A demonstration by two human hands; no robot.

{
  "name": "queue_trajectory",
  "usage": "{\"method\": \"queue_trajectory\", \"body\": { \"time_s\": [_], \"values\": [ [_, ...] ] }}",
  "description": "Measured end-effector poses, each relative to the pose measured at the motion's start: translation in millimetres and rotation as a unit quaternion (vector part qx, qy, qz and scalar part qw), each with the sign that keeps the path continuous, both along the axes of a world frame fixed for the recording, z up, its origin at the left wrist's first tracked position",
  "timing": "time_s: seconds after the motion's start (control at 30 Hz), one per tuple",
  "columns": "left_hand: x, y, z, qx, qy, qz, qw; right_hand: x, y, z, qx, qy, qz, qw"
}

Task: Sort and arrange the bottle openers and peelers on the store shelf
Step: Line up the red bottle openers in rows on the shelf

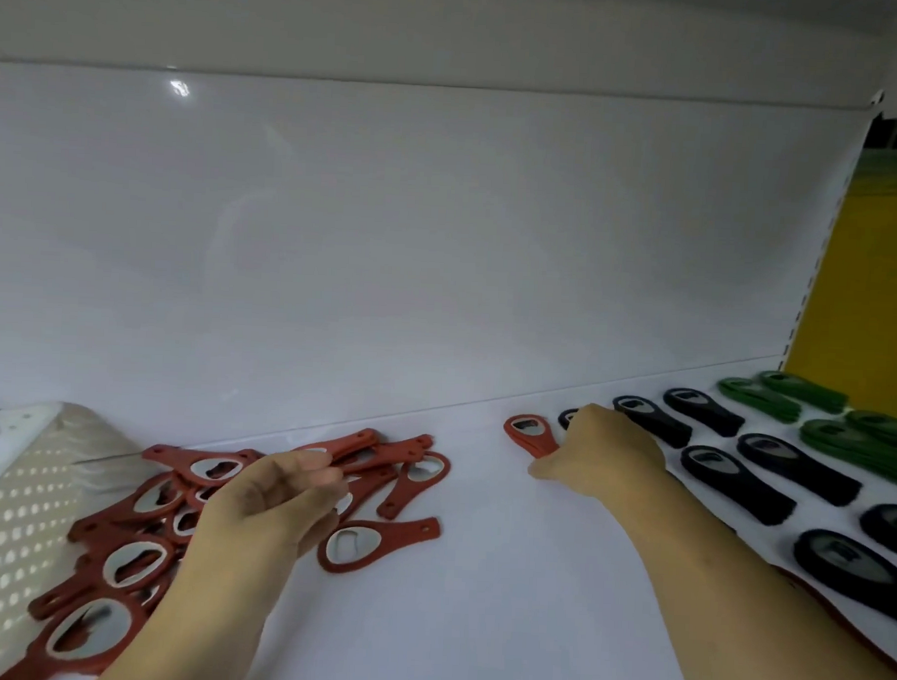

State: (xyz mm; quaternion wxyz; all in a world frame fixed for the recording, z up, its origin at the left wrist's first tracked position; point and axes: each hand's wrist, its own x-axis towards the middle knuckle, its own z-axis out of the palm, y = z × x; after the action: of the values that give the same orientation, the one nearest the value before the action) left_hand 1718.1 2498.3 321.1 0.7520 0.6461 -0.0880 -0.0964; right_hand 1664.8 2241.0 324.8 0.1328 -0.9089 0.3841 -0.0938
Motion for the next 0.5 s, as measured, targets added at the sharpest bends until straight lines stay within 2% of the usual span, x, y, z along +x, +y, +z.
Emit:
{"method": "queue_trajectory", "body": {
  "time_s": [0.07,0.13,0.17,0.23,0.33,0.4,0.5],
  "values": [
    [2.0,1.7,0.7,0.003,0.007,0.010,1.000,-3.1,2.6,5.4,-0.014,-0.008,0.001,1.000],
    [2.6,2.2,2.0,0.004,0.009,0.018,1.000,-2.9,10.9,9.6,-0.054,-0.056,0.017,0.997],
    [2.6,2.1,2.6,0.006,0.006,0.021,1.000,-2.1,18.6,9.6,-0.057,-0.093,0.047,0.993],
    [2.9,1.6,2.4,0.011,0.002,0.028,1.000,-2.3,40.8,7.4,0.011,-0.136,0.166,0.977],
    [4.7,1.2,1.1,0.013,0.002,0.031,0.999,-3.5,71.3,-0.2,0.104,-0.024,0.323,0.940],
    [6.0,1.7,0.1,0.011,0.000,0.032,0.999,-1.5,75.1,-5.1,0.091,0.001,0.350,0.932],
    [7.8,2.9,-1.2,0.018,-0.006,0.046,0.999,-1.3,76.4,-4.2,0.097,-0.009,0.357,0.929]
  ]
}}
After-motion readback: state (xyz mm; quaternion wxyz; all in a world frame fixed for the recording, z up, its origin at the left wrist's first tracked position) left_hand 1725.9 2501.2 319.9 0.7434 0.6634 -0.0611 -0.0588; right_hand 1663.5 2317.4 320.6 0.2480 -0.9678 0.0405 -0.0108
